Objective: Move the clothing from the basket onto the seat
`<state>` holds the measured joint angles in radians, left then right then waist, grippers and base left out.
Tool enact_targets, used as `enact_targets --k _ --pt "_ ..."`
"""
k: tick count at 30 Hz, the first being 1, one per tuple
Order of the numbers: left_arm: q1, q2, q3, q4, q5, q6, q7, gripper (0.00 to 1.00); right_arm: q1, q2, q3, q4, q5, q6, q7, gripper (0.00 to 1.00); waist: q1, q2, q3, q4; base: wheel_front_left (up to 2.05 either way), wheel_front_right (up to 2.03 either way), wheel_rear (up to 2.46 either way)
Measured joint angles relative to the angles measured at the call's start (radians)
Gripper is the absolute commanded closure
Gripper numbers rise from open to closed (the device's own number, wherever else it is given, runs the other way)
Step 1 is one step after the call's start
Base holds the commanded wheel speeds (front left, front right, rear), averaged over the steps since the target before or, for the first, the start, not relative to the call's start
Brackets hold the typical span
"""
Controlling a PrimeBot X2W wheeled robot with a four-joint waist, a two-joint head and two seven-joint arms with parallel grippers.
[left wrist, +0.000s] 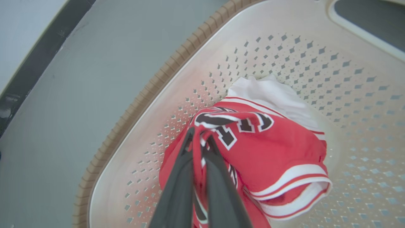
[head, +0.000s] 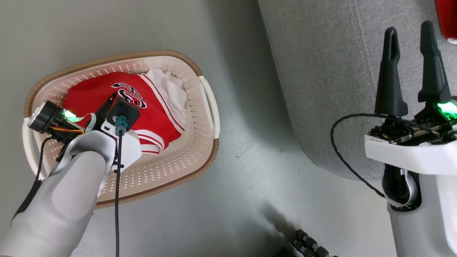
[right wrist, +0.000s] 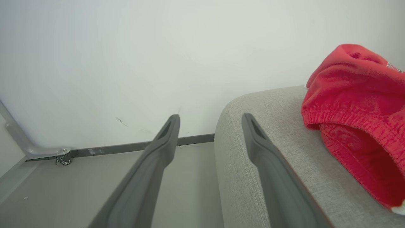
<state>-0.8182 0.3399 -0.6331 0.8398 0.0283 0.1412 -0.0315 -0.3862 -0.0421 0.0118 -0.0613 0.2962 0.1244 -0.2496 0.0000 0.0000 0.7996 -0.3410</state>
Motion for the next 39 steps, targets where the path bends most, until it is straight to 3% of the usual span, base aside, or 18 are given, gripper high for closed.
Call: enact_targets --k 39 --pt "0.137 -0.038 0.051 -0.172 -0.072 0.098 -0.113 1.00 0.022 -0.005 -0.004 0.064 -0.115 0.000 0.000 0.00 0.0000 0.0000 -0.189 0.125 0.00 0.00 0.00"
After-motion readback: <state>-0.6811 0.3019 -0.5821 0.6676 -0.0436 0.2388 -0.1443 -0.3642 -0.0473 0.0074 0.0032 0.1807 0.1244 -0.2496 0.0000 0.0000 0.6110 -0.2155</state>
